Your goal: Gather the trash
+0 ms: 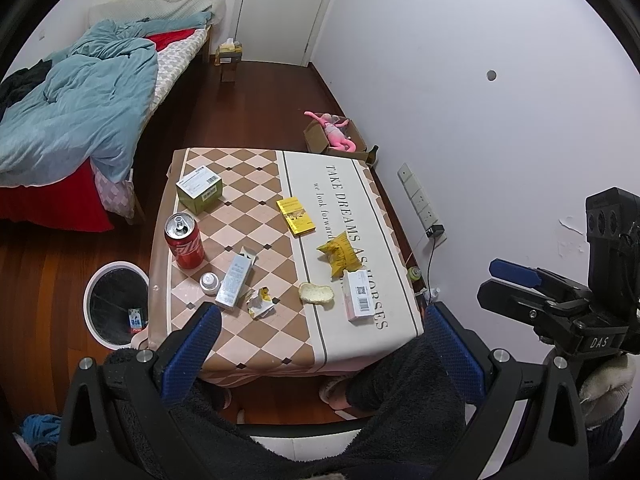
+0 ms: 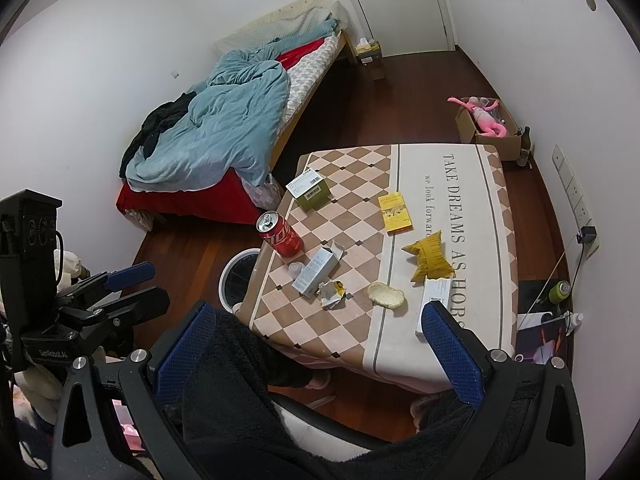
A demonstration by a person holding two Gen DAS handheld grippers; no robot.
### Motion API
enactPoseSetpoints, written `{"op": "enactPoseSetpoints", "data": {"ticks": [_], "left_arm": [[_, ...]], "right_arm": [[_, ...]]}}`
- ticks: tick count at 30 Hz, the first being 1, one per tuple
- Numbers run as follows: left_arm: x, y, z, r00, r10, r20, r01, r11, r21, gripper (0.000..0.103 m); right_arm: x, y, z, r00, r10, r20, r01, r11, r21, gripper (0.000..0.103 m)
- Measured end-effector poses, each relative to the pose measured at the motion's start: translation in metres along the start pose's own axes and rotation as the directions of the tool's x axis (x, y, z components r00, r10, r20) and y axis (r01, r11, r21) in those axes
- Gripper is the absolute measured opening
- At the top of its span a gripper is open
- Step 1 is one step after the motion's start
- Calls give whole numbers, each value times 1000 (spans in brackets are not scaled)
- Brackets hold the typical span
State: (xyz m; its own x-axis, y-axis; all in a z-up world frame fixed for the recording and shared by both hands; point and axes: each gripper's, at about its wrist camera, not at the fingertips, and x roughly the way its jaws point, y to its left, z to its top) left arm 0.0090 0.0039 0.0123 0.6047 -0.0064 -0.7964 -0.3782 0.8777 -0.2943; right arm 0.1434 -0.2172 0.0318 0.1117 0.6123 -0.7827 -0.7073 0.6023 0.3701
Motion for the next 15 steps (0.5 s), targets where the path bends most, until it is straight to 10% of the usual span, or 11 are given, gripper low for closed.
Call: {"op": "enactPoseSetpoints", "data": {"ticks": [11,15], "left_arm": [[3,-3,-1,1000,6,-7,-6,1000,0,103],[23,3,1,989,149,15,-149,989,20,103]], "right_arm": [[0,0,1,1000,0,0,0,1000,2,103],[1,-6,5,1000,-23,9,23,999,29,103]]}}
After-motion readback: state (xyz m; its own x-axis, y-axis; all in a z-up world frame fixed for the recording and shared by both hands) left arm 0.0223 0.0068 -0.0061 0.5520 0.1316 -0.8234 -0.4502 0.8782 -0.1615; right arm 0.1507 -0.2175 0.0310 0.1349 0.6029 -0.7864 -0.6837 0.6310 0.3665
